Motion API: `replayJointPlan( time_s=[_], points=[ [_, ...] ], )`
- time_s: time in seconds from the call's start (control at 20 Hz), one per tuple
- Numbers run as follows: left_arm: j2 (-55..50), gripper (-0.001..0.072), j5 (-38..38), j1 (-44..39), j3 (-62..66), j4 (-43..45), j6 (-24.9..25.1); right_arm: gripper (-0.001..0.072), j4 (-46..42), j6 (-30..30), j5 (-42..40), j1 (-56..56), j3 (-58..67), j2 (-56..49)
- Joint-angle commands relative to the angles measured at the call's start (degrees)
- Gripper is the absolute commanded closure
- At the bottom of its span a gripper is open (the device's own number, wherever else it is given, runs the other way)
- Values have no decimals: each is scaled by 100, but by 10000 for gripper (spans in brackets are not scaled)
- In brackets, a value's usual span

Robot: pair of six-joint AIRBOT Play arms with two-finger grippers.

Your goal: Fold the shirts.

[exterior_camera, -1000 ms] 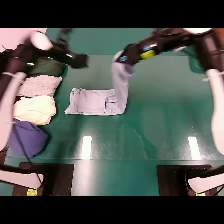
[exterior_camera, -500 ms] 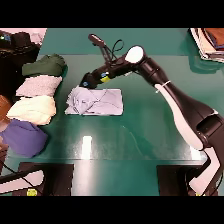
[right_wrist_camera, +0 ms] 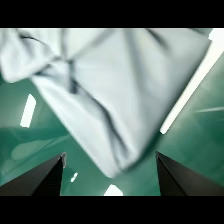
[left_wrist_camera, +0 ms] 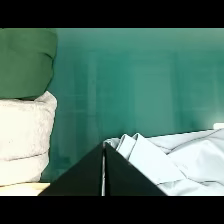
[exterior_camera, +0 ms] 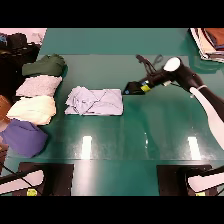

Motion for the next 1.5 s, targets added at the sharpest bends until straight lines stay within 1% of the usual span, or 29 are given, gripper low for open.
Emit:
replayJointPlan(
  time_s=[0.0, 0.1, 0.3, 0.35, 0.4, 0.45, 0.5, 0.6, 0.65, 0.7, 0.85, 0.9, 1.0, 1.2, 1.35, 1.45],
  points=[
    [-17, 683, 50, -33, -9, -240, 4, 67, 586, 94, -354, -380, -949, -76],
    [-31, 683, 96, -157, -33, -227, 46, 83, 920, -28, -348, -221, -811, -444],
    [-31, 683, 232, -538, -101, -221, 48, 87, 1377, -39, -326, 407, 72, -1285],
    [-31, 683, 251, -619, -111, -221, 48, 112, 1473, -37, -330, 553, 304, -1464],
    [-31, 683, 249, -686, -111, -216, 48, 162, 1552, -37, -334, 691, 538, -1641],
    [-31, 683, 245, -752, -109, -219, 50, 175, 1547, -35, -345, 817, 763, -1788],
    [-31, 683, 238, -791, -109, -214, 74, 292, 1545, -37, -350, 909, 960, -1897],
    [-28, 683, 216, -796, -109, -221, 151, 579, 1510, -39, -352, 999, 1318, -2041],
    [-28, 683, 216, -796, -109, -219, 151, 686, 1497, -50, -365, 1019, 1456, -2046],
    [-28, 683, 195, -796, -109, -219, 151, 702, 1495, -55, -365, 997, 1606, -2041],
    [-28, 683, 101, -796, -109, -223, 151, 702, 1458, -46, -282, 717, 2164, -1860],
    [-28, 683, 48, -796, -109, -225, 151, 703, 1283, 63, -280, 579, 2337, -1707],
    [-28, 683, 11, -796, -109, -227, 151, 702, 590, 391, -199, 236, 2706, -1279],
    [-28, 683, 9, -796, -109, -247, 146, 702, -673, 881, 330, -597, 3370, -334],
    [-28, 683, 4, -796, -109, -254, 144, 702, -1045, 964, 638, -1429, 3585, 201],
    [-28, 683, -37, -796, -109, -254, 131, 702, -1047, 1012, 726, -2083, 3574, 389]
  ],
)
